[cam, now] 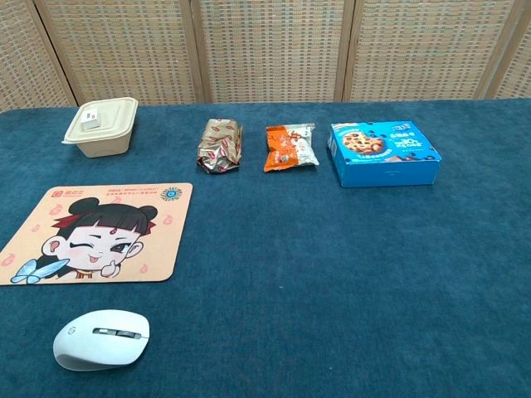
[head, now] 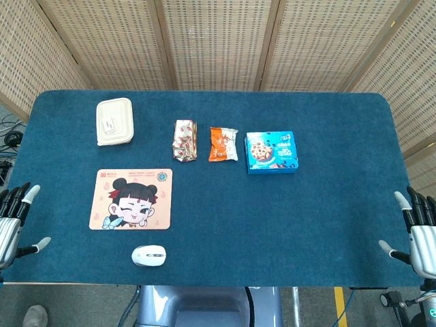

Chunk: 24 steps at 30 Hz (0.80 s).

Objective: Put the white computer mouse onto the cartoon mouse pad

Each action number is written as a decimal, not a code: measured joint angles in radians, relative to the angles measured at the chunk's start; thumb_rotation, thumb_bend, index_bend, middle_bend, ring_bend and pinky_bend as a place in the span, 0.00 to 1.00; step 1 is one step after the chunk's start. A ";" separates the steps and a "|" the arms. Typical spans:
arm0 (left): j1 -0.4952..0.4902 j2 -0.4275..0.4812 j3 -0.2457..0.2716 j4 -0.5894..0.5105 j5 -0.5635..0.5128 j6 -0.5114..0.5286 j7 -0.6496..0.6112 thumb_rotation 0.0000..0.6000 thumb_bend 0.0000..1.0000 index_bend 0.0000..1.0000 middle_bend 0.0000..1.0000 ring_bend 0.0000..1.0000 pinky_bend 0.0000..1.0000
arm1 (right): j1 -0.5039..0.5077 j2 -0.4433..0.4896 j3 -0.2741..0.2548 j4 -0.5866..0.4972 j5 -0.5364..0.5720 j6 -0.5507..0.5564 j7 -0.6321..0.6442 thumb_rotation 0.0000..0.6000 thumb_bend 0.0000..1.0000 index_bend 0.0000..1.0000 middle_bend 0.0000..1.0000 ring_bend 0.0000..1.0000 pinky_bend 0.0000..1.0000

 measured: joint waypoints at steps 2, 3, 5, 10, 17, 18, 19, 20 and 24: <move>-0.002 0.000 0.001 0.000 -0.003 -0.006 0.003 1.00 0.00 0.00 0.00 0.00 0.00 | 0.000 -0.001 0.000 0.001 0.002 -0.001 -0.001 1.00 0.00 0.00 0.00 0.00 0.00; -0.003 -0.001 0.001 0.001 -0.003 -0.009 0.005 1.00 0.00 0.00 0.00 0.00 0.00 | 0.000 -0.001 0.000 0.001 0.003 -0.001 -0.002 1.00 0.00 0.00 0.00 0.00 0.00; -0.005 -0.001 0.003 0.003 -0.002 -0.014 0.005 1.00 0.00 0.00 0.00 0.00 0.00 | 0.000 -0.003 0.001 0.003 0.004 -0.003 -0.003 1.00 0.00 0.00 0.00 0.00 0.00; -0.010 0.000 0.021 0.001 0.031 -0.027 0.002 1.00 0.00 0.00 0.00 0.00 0.00 | 0.002 -0.004 -0.002 0.000 0.003 -0.008 -0.004 1.00 0.00 0.00 0.00 0.00 0.00; -0.036 -0.037 0.074 -0.006 0.140 -0.086 0.075 1.00 0.00 0.00 0.00 0.00 0.01 | 0.002 -0.003 -0.004 -0.003 0.001 -0.009 -0.003 1.00 0.00 0.00 0.00 0.00 0.00; -0.042 -0.051 0.079 -0.005 0.146 -0.102 0.090 1.00 0.00 0.00 0.00 0.00 0.03 | 0.002 -0.003 -0.004 -0.002 0.003 -0.010 -0.001 1.00 0.00 0.00 0.00 0.00 0.00; -0.050 -0.065 0.083 -0.003 0.151 -0.121 0.102 1.00 0.00 0.00 0.00 0.00 0.05 | 0.002 -0.002 -0.003 -0.001 0.006 -0.012 0.002 1.00 0.00 0.00 0.00 0.00 0.00; -0.063 -0.086 0.088 0.000 0.155 -0.149 0.112 1.00 0.00 0.00 0.00 0.00 0.06 | 0.003 -0.002 -0.002 -0.001 0.008 -0.014 0.006 1.00 0.00 0.00 0.00 0.00 0.00; -0.112 -0.159 0.096 0.015 0.161 -0.252 0.138 1.00 0.00 0.00 0.00 0.00 0.11 | 0.004 0.002 0.001 0.000 0.015 -0.019 0.019 1.00 0.00 0.00 0.00 0.00 0.00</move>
